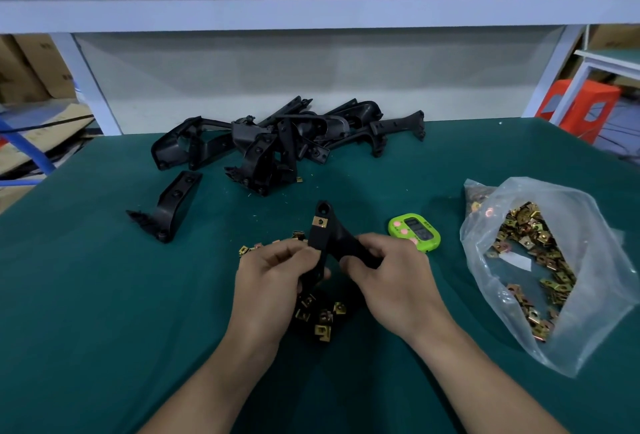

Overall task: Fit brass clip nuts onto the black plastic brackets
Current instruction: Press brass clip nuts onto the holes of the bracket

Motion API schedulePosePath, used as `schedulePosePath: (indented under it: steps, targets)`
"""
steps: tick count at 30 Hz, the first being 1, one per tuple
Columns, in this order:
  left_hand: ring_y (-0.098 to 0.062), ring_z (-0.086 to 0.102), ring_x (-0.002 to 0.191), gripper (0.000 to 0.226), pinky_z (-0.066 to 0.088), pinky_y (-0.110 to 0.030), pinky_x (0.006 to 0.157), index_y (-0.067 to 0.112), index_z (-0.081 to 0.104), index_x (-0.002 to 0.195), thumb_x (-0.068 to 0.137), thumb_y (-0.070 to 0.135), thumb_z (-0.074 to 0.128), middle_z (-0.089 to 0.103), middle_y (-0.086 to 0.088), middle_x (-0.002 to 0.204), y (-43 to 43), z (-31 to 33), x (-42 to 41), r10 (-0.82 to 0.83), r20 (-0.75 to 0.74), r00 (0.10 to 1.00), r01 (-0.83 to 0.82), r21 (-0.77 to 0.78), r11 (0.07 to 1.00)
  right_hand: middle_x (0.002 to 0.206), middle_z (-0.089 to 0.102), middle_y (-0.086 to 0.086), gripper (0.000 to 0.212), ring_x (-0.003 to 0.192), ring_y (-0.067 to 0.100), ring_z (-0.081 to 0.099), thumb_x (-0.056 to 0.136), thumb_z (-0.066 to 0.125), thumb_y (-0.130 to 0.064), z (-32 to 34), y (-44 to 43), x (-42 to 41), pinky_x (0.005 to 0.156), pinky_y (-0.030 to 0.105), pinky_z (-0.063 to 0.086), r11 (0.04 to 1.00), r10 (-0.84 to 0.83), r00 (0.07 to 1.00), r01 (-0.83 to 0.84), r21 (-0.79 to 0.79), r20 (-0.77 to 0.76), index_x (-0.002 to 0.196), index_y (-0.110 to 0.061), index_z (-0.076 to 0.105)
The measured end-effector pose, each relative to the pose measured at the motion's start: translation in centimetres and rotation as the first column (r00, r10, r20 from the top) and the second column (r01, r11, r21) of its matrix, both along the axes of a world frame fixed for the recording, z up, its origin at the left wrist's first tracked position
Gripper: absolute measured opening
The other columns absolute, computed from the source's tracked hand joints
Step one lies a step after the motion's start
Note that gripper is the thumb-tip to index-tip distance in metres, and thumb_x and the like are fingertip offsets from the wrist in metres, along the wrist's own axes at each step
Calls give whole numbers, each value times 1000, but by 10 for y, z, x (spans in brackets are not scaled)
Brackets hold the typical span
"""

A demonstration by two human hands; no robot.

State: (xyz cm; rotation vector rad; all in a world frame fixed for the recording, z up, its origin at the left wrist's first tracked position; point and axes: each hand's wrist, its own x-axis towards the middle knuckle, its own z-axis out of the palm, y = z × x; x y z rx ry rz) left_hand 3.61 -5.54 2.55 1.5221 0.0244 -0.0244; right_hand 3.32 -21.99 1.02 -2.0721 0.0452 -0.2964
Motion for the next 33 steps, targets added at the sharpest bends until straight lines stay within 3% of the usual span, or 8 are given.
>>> schedulePosePath:
  steps: [9,15,18,21,24,26,29,33]
  targets:
    - [-13,64,61,25,43,-18,52,12,80,72,93,12,67,77,-14,74,11,-2,5,-106,-81,991,112,76,991,62,55,1,8,54,10,41,82,71,-28,-2,-8,4,49,31,38,993,53,999,-52,-104,7,79,-22,68]
    - [-14,65,64,24,44,-17,52,16,82,74,93,15,67,78,-12,76,14,-1,8,-170,-61,984,176,107,979,57,53,-7,8,53,9,43,81,69,-34,-1,-11,3,49,28,38,986,38,999,-37,-160,5,77,-28,66]
    - [-12,61,59,21,45,-18,51,23,82,75,93,20,71,76,-9,71,10,-3,8,-111,-36,993,116,168,979,63,59,-4,11,61,19,53,82,68,-35,0,-12,3,56,38,49,980,-11,1000,10,-200,-4,82,-24,66]
    - [-8,59,50,17,48,-20,51,36,79,76,91,29,74,73,3,64,8,-7,4,-20,57,998,-1,355,935,68,63,-6,12,65,20,58,83,67,-37,0,-9,0,60,39,53,957,-89,996,90,-275,16,88,-26,64]
    - [-10,64,63,12,48,-20,56,34,75,80,91,32,71,69,10,63,4,-9,-4,-10,243,970,-112,486,867,70,63,-11,14,65,14,59,84,65,-39,0,-4,-5,60,34,51,922,-144,987,161,-353,72,92,-29,60]
    - [-1,67,75,7,48,-13,66,41,73,88,88,34,70,72,20,75,-1,-7,-10,-24,321,947,-135,464,875,71,62,-11,12,64,11,58,86,65,-39,2,-1,-8,59,33,50,917,-131,987,156,-367,92,91,-30,59]
    - [9,68,87,33,45,-4,71,52,67,96,87,20,70,74,26,89,-7,-7,-11,-30,336,942,-100,365,926,72,59,-14,10,63,8,54,87,65,-37,7,5,-14,55,28,41,909,-75,991,112,-401,108,90,-32,57]
    - [-11,72,88,33,58,-30,83,34,73,103,92,4,64,76,9,90,-1,-5,-3,16,268,963,-77,217,973,76,59,-14,25,66,10,52,80,63,-25,14,9,-29,56,31,38,887,16,998,14,-462,62,100,-36,52]
